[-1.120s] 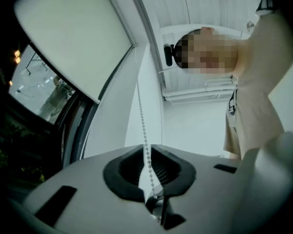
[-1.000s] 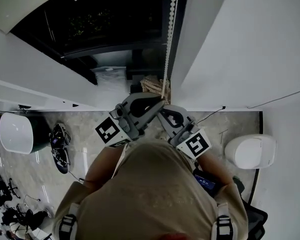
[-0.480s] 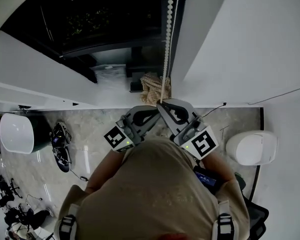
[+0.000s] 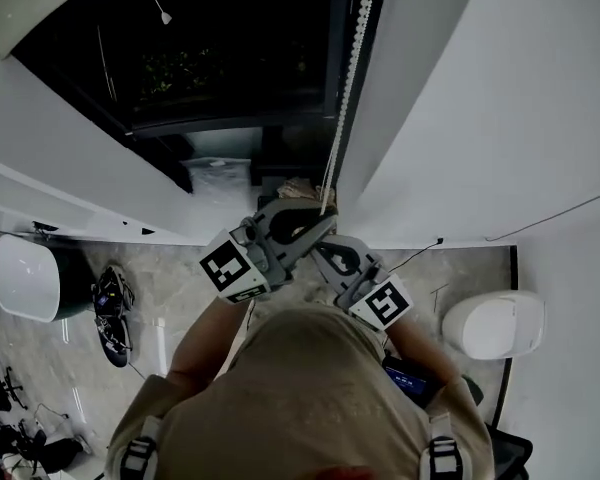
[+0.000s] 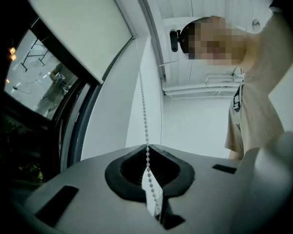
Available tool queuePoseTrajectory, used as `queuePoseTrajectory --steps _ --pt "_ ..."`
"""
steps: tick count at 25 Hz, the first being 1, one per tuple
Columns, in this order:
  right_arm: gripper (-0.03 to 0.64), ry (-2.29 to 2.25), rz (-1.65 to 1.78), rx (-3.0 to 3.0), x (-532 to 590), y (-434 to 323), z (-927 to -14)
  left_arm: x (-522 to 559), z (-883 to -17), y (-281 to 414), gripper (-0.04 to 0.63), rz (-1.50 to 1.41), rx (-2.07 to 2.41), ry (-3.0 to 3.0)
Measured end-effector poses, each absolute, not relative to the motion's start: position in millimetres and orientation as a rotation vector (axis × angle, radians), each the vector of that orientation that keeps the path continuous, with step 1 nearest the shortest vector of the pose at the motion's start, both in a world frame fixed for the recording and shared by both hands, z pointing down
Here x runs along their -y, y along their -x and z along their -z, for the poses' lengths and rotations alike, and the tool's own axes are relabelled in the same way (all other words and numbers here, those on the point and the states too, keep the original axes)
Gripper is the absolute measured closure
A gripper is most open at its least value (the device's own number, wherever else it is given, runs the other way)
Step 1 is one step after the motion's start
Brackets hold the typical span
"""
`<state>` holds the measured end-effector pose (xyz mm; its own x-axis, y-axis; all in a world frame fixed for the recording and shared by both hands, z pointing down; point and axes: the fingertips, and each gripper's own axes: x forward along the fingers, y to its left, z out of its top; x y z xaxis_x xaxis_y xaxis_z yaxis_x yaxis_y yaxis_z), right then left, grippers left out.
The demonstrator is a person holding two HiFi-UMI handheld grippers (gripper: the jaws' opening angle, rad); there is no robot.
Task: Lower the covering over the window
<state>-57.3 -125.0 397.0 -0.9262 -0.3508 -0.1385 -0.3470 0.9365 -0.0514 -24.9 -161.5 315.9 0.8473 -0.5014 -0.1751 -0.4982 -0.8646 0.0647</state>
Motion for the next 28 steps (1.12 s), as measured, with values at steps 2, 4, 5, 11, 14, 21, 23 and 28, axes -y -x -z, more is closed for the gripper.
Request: queuePoseTrajectory --steps 2,4,5,11,14,21,23,28 --pt "0.571 0.492 0.123 -2.884 124 47 -394 160 -335 33 0.576 0.242 0.869 -2.999" --pt "0.477 0.524 0.206 -2.808 128 29 -380 154 -365 39 0.577 0.159 0.895 -2.956" --pt "0.472 0.551 0.202 -2.793 130 22 -370 150 -375 38 0.577 0.143 0.876 -2.92" --pt "0.472 0.513 0.168 -2.859 173 41 -344 163 -382 25 0.577 0.156 0.824 -2.854" --pt "0.476 0.484 0.027 -2.834 177 45 -336 160 -385 11 0.577 0.102 0.804 -2.925" --pt "0.546 0.515 0.007 -2.817 149 32 -334 134 -399 -5 0.577 0.115 0.769 -2.952" --pt "0.552 0.518 0.01 -2.808 149 32 -334 133 -400 -6 0.577 0.125 0.765 -2.952" --pt "0.552 0.535 -0.039 -2.738 143 23 -318 129 -400 -9 0.577 0.168 0.762 -2.959"
